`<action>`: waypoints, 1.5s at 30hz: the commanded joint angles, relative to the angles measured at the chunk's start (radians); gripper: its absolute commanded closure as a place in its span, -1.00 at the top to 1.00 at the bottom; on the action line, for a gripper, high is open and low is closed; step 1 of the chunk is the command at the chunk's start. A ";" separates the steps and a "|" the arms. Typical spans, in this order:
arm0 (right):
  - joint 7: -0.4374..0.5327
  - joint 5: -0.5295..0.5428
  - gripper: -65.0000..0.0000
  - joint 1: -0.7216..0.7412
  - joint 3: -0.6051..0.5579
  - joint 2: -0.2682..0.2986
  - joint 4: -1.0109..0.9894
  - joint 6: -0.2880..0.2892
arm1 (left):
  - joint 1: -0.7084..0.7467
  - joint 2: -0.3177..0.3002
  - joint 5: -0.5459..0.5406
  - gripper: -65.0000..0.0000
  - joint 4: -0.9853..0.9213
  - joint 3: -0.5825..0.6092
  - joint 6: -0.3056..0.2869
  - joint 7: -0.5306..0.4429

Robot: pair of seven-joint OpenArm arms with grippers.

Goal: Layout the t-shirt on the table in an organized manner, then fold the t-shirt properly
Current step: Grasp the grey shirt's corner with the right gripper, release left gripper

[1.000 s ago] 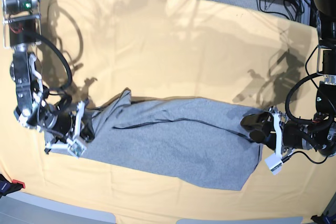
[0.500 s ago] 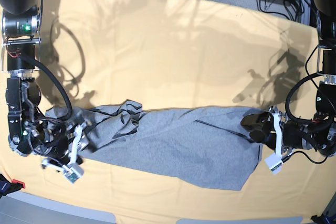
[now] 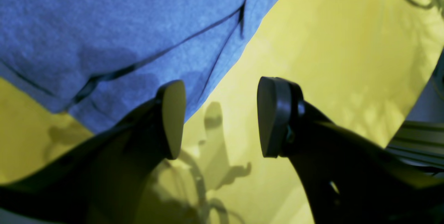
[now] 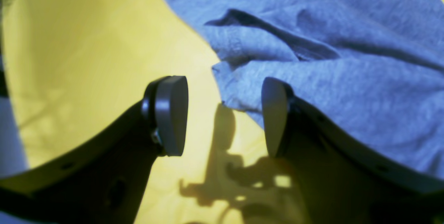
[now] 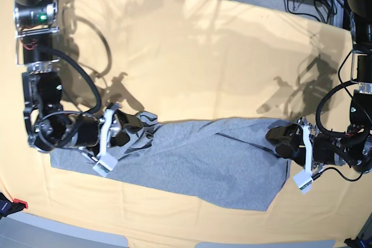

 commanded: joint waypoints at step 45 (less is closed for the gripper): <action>-0.142 -0.171 -1.00 -0.225 0.011 0.409 0.434 -0.007 | -0.031 -0.020 -0.013 0.04 0.014 -0.009 -0.005 -0.015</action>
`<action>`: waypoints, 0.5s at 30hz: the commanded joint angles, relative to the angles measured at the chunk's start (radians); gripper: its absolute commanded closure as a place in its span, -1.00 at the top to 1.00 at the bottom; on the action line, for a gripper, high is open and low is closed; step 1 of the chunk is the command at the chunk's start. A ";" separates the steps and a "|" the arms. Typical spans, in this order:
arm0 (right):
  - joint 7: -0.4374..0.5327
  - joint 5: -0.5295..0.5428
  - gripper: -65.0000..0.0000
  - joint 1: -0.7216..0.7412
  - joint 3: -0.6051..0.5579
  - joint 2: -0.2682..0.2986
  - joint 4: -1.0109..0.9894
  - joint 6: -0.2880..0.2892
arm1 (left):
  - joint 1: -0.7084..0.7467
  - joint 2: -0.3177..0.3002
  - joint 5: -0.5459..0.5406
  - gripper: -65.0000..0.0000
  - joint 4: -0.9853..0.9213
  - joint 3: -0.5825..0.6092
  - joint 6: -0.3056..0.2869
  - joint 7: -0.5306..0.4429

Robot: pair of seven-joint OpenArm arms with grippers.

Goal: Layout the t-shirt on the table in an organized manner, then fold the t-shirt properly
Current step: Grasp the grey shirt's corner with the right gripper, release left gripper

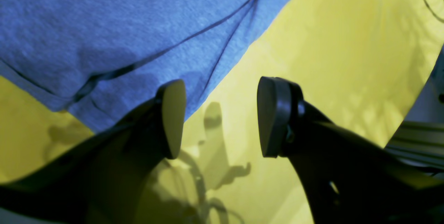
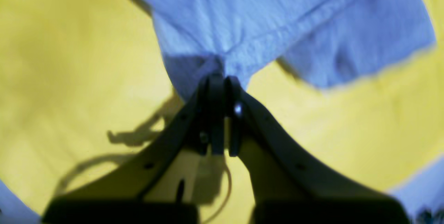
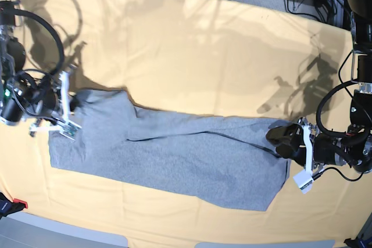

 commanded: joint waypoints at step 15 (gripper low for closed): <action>-0.053 0.003 -1.00 -0.261 0.012 0.124 0.129 -0.054 | -0.026 -0.023 -0.019 0.04 0.014 -0.009 -0.004 -0.015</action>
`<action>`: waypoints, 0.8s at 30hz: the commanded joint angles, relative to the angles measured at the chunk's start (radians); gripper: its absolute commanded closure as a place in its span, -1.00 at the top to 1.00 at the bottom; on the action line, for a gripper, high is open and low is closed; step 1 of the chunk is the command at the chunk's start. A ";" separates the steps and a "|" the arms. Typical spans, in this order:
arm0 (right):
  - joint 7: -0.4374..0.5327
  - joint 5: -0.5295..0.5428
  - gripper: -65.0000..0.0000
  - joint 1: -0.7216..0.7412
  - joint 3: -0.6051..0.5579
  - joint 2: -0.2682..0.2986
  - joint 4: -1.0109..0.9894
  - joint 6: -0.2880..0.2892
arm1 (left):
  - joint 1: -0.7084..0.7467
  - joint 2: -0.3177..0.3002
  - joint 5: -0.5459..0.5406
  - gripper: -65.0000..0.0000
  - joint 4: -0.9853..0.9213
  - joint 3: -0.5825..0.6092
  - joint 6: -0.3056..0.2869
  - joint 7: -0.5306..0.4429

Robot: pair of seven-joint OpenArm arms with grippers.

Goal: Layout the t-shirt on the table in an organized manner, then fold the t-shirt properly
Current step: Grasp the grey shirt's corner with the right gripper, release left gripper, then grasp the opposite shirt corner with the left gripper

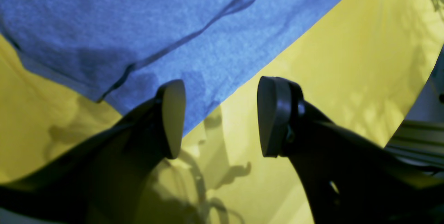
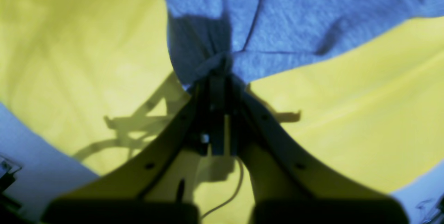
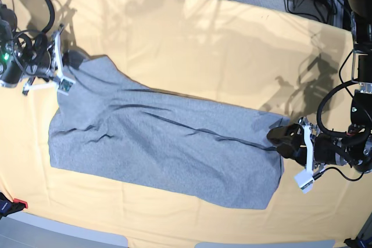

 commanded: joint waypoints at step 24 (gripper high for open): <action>0.077 -0.002 -1.00 -0.076 0.012 0.021 0.012 -0.015 | 0.223 -0.142 0.279 0.04 0.213 0.031 -0.004 -0.052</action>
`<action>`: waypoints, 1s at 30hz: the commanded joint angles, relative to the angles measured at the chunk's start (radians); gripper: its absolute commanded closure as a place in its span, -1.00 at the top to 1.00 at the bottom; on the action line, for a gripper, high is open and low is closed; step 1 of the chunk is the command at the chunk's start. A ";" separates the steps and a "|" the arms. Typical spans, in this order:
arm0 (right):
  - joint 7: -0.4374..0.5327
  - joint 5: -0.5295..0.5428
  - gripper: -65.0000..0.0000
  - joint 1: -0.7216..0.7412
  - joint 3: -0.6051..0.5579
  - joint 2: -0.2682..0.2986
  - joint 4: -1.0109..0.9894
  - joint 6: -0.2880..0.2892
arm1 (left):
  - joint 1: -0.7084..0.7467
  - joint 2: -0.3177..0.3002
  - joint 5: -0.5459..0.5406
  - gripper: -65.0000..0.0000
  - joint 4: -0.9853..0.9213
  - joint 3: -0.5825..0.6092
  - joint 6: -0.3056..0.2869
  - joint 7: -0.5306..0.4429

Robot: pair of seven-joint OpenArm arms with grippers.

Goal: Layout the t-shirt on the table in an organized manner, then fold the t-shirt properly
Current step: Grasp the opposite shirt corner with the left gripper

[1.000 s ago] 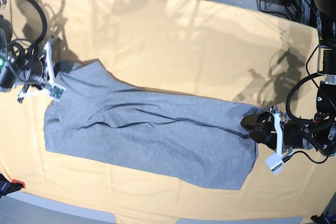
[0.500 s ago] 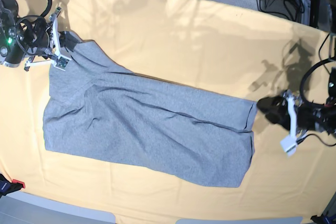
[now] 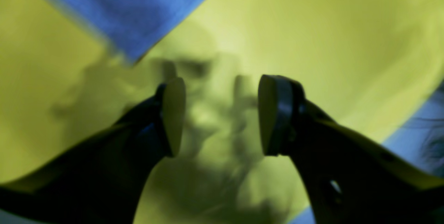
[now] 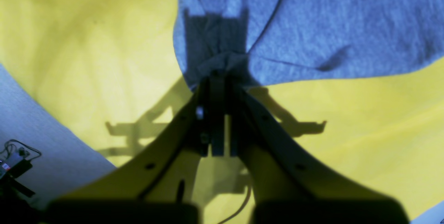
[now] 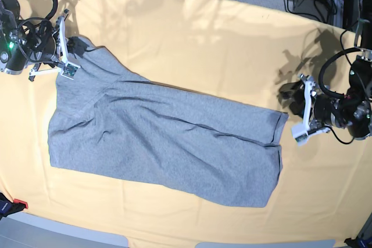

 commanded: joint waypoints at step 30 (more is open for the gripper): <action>0.000 -0.001 -1.00 0.011 0.011 0.023 0.011 0.000 | -0.172 0.034 1.051 0.05 -0.177 0.425 -0.004 -1.007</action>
